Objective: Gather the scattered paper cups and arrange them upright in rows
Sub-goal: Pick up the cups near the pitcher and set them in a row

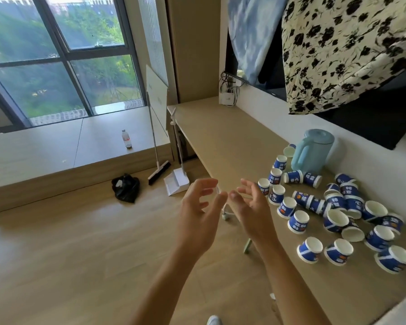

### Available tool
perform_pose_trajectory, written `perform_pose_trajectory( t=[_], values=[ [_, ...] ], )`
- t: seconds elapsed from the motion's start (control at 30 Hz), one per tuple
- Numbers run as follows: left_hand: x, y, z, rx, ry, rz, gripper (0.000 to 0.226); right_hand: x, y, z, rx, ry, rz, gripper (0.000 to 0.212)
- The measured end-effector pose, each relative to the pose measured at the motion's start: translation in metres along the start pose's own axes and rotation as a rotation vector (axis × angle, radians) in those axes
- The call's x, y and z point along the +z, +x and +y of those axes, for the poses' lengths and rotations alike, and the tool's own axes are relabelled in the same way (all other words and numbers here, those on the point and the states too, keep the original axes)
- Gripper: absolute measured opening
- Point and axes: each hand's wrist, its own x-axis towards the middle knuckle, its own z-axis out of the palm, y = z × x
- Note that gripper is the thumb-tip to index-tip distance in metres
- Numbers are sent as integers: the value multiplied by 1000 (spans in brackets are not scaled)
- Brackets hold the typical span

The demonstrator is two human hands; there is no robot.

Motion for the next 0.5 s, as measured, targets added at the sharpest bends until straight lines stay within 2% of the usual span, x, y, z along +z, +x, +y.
perform_pose_trajectory(
  t=[0.2,0.5],
  values=[
    [15,88,-14,-2,67,-43,21,24,91,10,38,52,27,51],
    [57,193,-39,-20,12,-153,17,17,183,31,104,3,132,48]
  ],
)
